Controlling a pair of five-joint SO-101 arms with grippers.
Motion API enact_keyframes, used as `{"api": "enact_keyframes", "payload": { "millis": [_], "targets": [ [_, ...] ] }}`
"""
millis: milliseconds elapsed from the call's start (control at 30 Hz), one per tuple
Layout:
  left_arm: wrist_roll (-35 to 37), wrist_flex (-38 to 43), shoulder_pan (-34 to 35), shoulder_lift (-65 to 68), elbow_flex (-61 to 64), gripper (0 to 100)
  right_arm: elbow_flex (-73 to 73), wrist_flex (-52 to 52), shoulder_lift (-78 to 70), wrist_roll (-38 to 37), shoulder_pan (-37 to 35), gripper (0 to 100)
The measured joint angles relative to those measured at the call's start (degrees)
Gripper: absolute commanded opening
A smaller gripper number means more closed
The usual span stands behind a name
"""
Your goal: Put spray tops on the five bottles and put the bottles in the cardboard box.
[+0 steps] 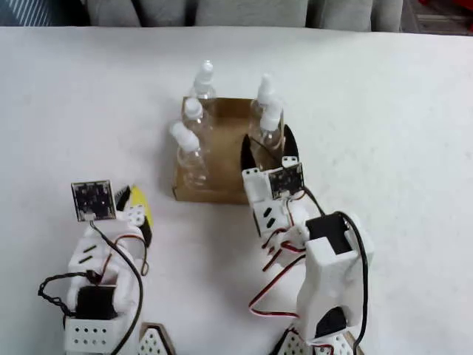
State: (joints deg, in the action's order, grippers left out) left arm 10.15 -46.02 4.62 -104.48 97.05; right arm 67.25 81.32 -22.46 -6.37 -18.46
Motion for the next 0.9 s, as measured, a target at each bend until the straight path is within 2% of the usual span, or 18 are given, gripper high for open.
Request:
{"api": "enact_keyframes", "payload": {
  "millis": [900],
  "targets": [
    [-1.5,0.0,0.0,0.0,0.0,5,2.9,0.5,0.1,-0.2,-0.3,24.7]
  ]
}}
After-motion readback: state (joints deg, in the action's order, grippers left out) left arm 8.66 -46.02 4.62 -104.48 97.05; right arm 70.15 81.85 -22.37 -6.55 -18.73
